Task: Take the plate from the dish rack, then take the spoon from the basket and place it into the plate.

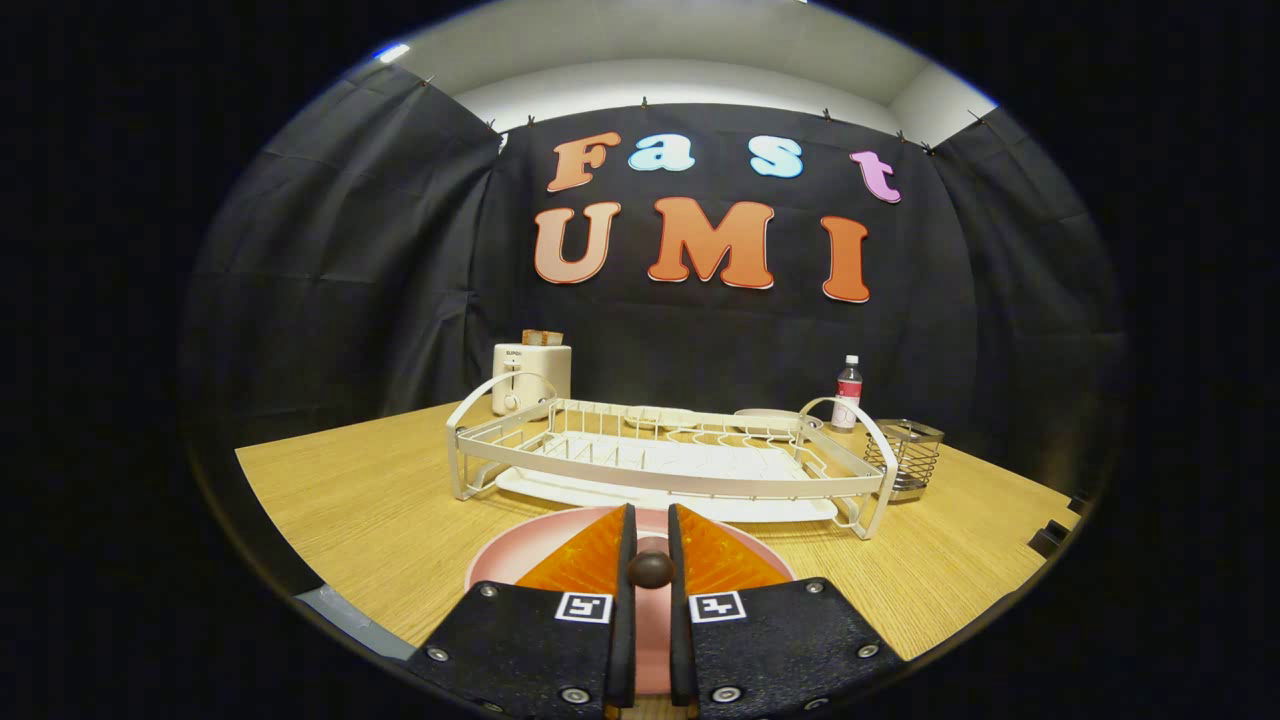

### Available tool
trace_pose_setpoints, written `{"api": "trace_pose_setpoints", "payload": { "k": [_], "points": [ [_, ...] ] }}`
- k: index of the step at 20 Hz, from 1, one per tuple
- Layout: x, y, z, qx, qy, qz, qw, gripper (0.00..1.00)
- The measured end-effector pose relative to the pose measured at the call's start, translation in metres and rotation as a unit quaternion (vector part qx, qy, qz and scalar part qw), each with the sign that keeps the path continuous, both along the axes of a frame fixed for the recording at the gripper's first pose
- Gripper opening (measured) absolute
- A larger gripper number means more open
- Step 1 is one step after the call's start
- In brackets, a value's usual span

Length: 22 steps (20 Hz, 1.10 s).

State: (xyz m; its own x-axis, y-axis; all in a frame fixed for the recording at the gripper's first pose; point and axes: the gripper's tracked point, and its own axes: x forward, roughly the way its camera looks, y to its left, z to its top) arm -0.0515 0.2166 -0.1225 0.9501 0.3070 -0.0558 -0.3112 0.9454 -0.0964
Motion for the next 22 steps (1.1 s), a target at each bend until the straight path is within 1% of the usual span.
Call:
{"api": "trace_pose_setpoints", "payload": {
  "k": [4,7,9,10,11,12,13,14,15,16,17,19,22],
  "points": [
    [-0.001,-0.004,-0.006,-0.01,0.01,-0.007,1.0,0.21],
    [-0.002,-0.005,-0.007,-0.009,0.014,-0.008,1.0,0.22],
    [-0.001,-0.01,-0.003,-0.006,0.011,-0.011,1.0,0.3],
    [-0.001,-0.012,-0.002,-0.004,0.009,-0.013,1.0,0.39],
    [0.0,-0.014,0.0,-0.001,0.008,-0.014,1.0,0.43],
    [-0.001,-0.016,0.002,-0.001,0.007,-0.015,1.0,0.53],
    [0.0,-0.02,0.005,-0.001,0.006,-0.016,1.0,0.58],
    [0.0,-0.023,0.007,0.0,0.007,-0.016,1.0,0.66],
    [0.001,-0.028,0.009,0.001,0.007,-0.017,1.0,0.71],
    [0.002,-0.032,0.011,0.001,0.008,-0.017,1.0,0.81],
    [0.004,-0.037,0.013,0.001,0.008,-0.019,1.0,0.84],
    [0.007,-0.049,0.018,0.001,0.009,-0.022,1.0,0.85],
    [0.015,-0.072,0.033,0.005,0.004,-0.032,0.999,0.97]
  ]
}}
